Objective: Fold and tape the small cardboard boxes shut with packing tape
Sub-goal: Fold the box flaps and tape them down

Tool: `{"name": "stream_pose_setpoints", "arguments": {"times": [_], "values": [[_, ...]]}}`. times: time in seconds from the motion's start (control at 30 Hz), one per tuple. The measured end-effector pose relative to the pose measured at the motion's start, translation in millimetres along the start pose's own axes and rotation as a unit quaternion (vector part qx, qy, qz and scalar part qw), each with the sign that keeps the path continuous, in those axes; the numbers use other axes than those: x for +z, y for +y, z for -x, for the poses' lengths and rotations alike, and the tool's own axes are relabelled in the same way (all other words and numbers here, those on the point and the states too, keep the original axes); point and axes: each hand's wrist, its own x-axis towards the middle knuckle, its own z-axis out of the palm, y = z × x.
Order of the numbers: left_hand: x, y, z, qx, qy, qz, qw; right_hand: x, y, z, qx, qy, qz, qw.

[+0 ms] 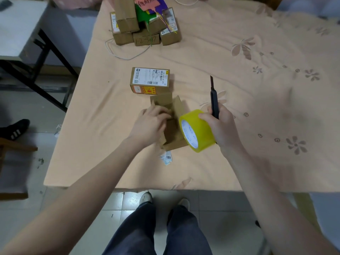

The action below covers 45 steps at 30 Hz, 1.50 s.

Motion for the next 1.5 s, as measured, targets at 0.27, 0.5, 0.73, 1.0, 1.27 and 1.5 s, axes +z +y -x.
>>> {"name": "stream_pose_setpoints", "arguments": {"times": [0.27,0.5,0.73,1.0,1.27,1.5], "values": [[23,55,2,0.027,-0.154,-0.041,0.987,-24,-3,-8,-0.013,0.071,-0.003,0.997],[29,52,-1,0.046,-0.235,-0.125,0.963,-30,1,-7,-0.012,0.057,0.023,0.998],[17,23,15,-0.011,-0.186,-0.093,0.978,-24,11,-5,-0.005,0.033,0.032,0.999],[31,18,12,-0.076,-0.101,-0.112,0.986,-12,16,-4,-0.02,0.004,0.03,0.999],[5,17,1,-0.108,-0.096,0.155,0.977,-7,13,3,-0.04,-0.023,0.014,0.999],[-39,39,-2,-0.134,-0.047,0.45,0.882,1,13,4,-0.059,-0.036,0.019,0.997]]}}
